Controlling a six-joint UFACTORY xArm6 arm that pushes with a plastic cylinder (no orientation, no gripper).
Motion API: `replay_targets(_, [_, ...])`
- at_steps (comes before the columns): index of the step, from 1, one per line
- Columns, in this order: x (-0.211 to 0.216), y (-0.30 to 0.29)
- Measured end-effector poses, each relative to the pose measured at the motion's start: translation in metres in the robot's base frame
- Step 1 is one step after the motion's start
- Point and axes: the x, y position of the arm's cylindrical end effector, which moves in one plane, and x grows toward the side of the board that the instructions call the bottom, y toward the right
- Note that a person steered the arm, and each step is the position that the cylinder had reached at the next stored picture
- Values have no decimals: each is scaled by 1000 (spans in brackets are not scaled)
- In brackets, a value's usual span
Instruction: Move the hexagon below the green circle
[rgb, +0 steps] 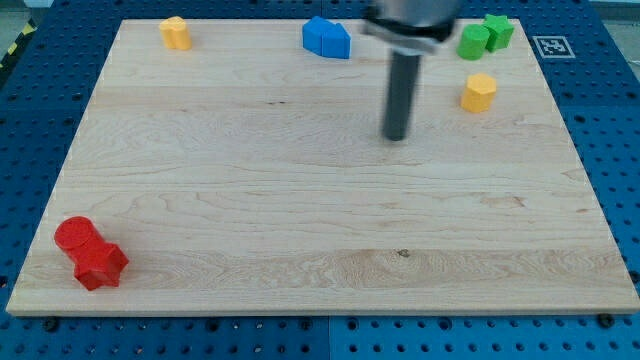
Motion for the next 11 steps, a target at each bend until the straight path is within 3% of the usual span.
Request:
replay_targets(1, [-1,86])
replay_targets(3, [-39,132])
replay_targets(7, [-71,119])
replay_targets(9, [-40,118])
replay_targets(11, [-45,117])
